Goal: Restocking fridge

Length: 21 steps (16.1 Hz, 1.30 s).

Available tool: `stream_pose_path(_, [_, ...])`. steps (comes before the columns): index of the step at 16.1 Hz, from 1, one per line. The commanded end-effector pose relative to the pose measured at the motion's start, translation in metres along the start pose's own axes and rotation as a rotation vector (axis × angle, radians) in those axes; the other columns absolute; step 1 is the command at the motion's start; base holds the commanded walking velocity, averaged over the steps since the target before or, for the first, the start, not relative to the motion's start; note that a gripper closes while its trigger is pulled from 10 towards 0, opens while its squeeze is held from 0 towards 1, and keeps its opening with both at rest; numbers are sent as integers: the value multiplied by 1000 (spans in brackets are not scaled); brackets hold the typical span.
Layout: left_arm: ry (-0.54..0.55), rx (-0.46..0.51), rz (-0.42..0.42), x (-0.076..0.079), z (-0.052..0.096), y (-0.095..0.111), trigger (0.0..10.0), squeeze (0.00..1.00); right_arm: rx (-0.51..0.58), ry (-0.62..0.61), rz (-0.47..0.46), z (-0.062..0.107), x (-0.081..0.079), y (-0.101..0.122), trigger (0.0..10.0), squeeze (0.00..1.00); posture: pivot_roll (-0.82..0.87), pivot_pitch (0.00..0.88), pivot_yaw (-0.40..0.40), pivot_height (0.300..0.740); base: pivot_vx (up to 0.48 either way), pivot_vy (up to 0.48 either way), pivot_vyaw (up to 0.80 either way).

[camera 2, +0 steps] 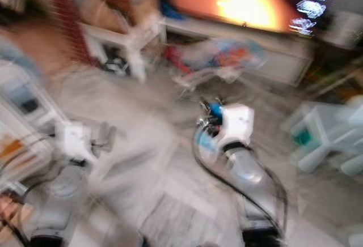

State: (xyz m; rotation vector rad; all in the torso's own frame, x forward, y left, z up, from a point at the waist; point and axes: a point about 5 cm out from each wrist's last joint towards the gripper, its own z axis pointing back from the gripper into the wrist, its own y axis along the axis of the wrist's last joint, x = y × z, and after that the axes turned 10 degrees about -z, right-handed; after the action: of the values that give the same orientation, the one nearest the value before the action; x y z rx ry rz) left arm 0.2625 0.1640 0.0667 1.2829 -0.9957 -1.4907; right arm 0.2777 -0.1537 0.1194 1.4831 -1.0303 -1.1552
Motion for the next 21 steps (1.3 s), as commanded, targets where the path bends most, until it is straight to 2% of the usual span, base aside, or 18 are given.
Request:
stream_pose_path(1, [20,-16,-21,-10,0,-3,10000,0,38,15,-8,-3,-5,6,10000,0,96,36,-38,740,0,454,800])
stream_pose_path(18, [26,-6,-30,-9,-5,0,10000,0,33,76,6,-10,-13,6,10000,0,99,57,-38,740,0,454,800])
stream_pose_path(21, [30,-8,-32,-10,-4,-1,10000,0,34,85,8,-10,-14,6,10000,0,98,63,-37,740,0,119,800])
